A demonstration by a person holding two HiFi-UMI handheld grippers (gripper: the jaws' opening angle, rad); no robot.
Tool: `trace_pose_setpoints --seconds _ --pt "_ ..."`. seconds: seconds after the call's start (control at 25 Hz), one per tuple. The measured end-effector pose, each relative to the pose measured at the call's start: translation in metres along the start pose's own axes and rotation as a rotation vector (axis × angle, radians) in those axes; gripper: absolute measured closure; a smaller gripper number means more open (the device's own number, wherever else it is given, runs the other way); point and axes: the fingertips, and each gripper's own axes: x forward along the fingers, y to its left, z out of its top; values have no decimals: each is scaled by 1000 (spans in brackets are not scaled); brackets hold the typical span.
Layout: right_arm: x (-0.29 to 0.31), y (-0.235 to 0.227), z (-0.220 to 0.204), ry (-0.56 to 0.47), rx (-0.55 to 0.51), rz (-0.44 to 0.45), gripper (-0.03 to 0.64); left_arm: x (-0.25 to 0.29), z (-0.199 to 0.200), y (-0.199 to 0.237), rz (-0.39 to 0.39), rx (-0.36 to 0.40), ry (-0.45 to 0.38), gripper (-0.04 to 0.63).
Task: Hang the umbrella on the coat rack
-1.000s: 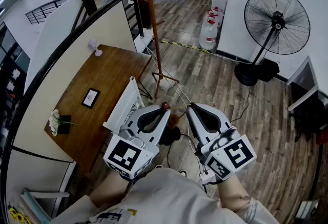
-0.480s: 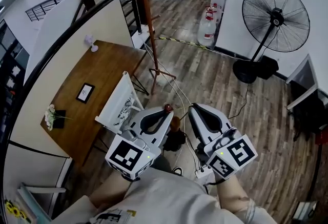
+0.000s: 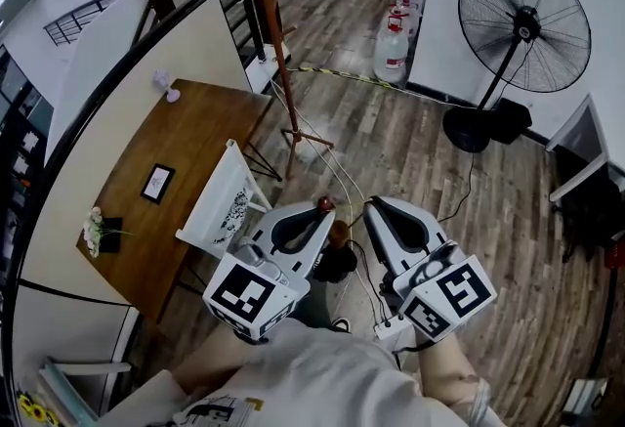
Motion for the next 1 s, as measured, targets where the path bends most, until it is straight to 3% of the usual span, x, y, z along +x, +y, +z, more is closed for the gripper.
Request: trace_pose_setpoints --seconds 0.36,1.0 --pt "59 -44 -2 20 10 -4 606 42 -2 59 -4 -10 -2 595" --pt "238 -146 30 54 -24 -26 606 144 17 236 -41 -26 -17 595"
